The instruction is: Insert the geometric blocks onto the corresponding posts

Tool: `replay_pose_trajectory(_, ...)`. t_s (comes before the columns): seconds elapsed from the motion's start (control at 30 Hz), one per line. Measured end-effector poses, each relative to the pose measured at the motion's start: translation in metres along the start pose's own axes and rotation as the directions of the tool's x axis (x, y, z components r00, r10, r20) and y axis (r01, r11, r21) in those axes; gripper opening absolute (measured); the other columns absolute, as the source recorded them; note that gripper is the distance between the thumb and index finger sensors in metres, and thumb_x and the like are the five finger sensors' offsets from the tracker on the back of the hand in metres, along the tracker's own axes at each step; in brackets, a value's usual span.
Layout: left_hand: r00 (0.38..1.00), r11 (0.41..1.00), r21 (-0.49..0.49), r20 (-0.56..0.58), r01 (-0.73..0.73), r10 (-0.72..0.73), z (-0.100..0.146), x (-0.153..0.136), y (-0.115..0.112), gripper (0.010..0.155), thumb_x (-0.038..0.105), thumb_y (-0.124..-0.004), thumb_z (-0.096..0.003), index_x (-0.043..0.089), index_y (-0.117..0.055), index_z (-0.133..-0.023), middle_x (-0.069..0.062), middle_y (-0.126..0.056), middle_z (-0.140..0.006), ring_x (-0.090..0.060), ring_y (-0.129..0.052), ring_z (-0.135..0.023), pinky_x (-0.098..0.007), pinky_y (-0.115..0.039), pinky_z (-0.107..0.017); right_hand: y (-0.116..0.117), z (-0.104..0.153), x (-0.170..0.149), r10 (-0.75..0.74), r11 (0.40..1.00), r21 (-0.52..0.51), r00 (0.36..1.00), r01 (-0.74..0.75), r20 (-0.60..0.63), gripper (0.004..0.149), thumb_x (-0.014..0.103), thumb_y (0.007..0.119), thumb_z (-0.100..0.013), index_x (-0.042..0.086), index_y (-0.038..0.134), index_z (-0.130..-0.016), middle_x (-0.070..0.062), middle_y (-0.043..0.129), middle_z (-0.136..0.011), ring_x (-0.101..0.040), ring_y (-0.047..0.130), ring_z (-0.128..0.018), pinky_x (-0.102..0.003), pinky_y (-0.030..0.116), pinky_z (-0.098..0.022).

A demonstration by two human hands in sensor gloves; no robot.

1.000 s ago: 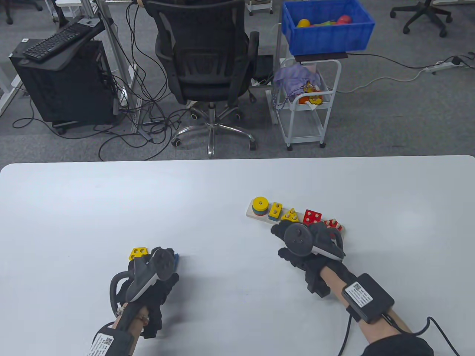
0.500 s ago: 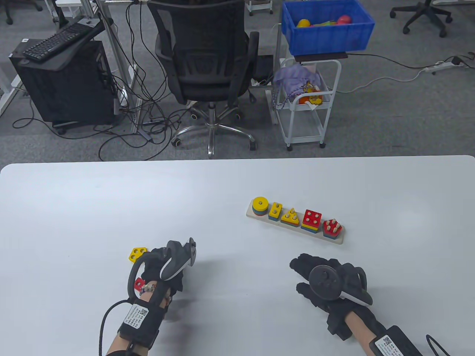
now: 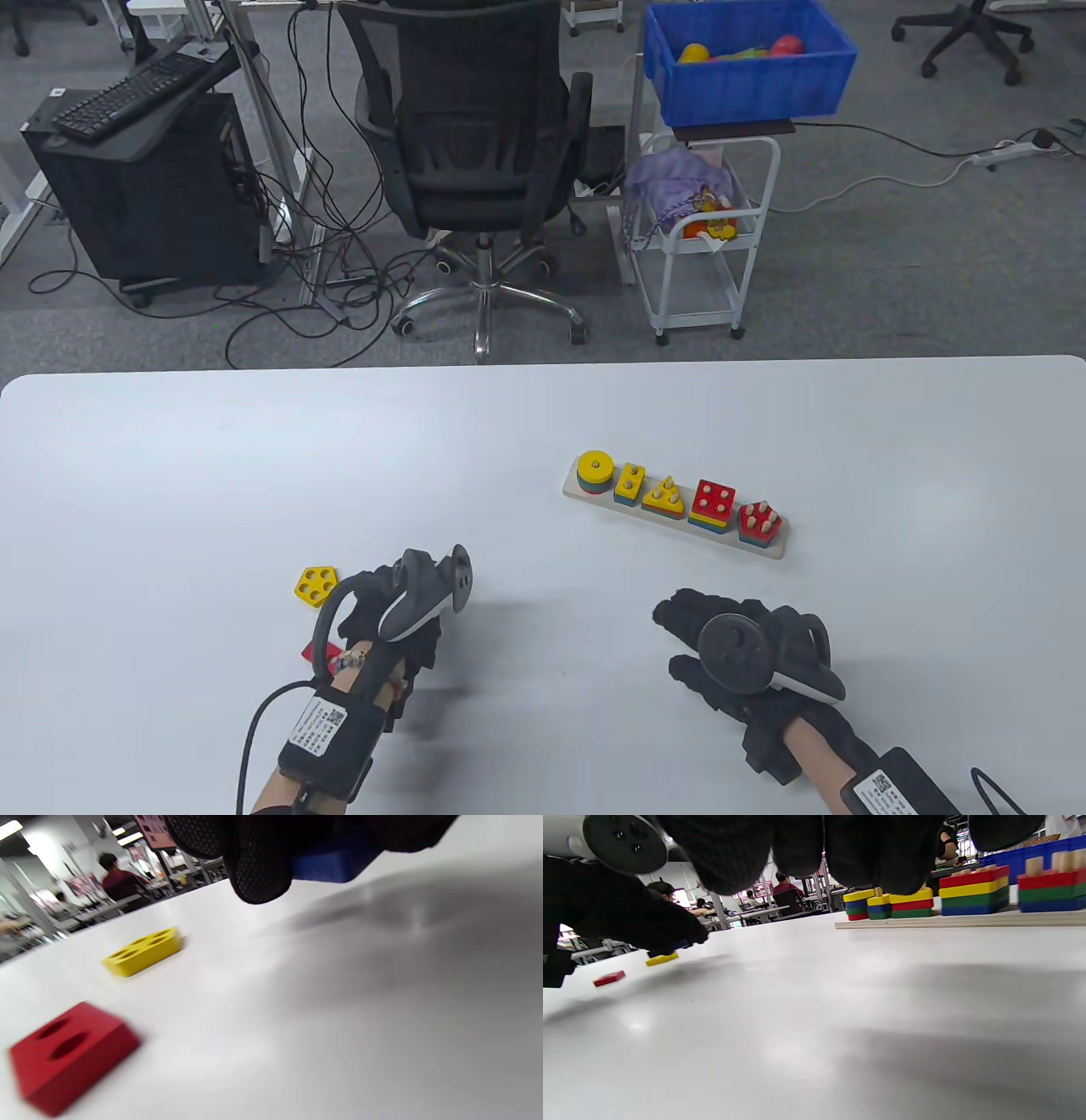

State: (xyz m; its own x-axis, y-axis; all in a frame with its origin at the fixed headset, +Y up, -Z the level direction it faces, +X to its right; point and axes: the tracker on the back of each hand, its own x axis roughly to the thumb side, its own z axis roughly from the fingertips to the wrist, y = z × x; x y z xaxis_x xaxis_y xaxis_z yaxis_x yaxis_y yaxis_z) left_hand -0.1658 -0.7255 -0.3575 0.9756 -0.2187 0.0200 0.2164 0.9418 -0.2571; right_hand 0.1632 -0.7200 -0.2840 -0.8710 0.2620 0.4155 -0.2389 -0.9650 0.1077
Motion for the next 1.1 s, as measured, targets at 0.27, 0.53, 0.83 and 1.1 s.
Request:
replay_pose_trajectory(0.27,0.619,0.652,-0.438,0.240,-0.619,0.748,0.029,0.047,0.025,0.066,0.049,-0.079,-0.0419,0.036,-0.056,-0.102,0.007,-0.074,-0.103,-0.019,-0.090,-0.086,-0.045,-0.068,-0.074,-0.005,0.007,0.022,-0.072,0.988,-0.131,0.990,0.087,0.118,0.070,0.041,0.080,-0.044,0.018,0.051,-0.104,-0.018,0.060,-0.107,-0.045,0.071,-0.093,-0.072,0.057,-0.062)
replay_pose_trajectory(0.53,0.166,0.160,-0.702,0.059,-0.694,0.984,0.046,0.089,0.007,0.065,0.051,-0.079,-0.0421,0.034,-0.059,-0.102,0.006,-0.077,-0.102,-0.015,-0.094,-0.083,-0.043,-0.072,-0.072,-0.010,0.019,0.046,-0.122,0.924,-0.320,0.956,0.208,0.267,0.077,0.048,0.080,-0.043,0.018,0.046,-0.105,-0.017,0.058,-0.107,-0.044,0.075,-0.090,-0.072,0.060,-0.060)
replay_pose_trajectory(0.83,0.043,-0.060,-0.769,-0.112,-0.636,0.993,0.047,0.099,-0.007,0.069,0.055,-0.078,-0.0427,0.033,-0.054,-0.104,0.008,-0.079,-0.100,-0.012,-0.094,-0.083,-0.042,-0.072,-0.073,-0.013,0.023,0.052,-0.066,0.907,-0.390,0.969,0.158,0.240,0.068,0.043,0.085,-0.041,0.018,0.060,-0.099,-0.014,0.072,-0.099,-0.041,0.083,-0.083,-0.070,0.065,-0.057)
replay_pose_trajectory(1.1,0.035,-0.045,-0.756,-0.090,-0.653,0.995,0.049,0.100,-0.008,0.066,0.056,-0.075,-0.0428,0.033,-0.057,-0.102,0.009,-0.083,-0.098,-0.011,-0.096,-0.083,-0.040,-0.074,-0.072,-0.015,0.025,0.057,-0.027,0.889,-0.438,0.970,0.134,0.243,0.067,0.046,0.084,-0.043,0.013,0.064,-0.098,-0.018,0.075,-0.096,-0.043,0.085,-0.080,-0.070,0.067,-0.054)
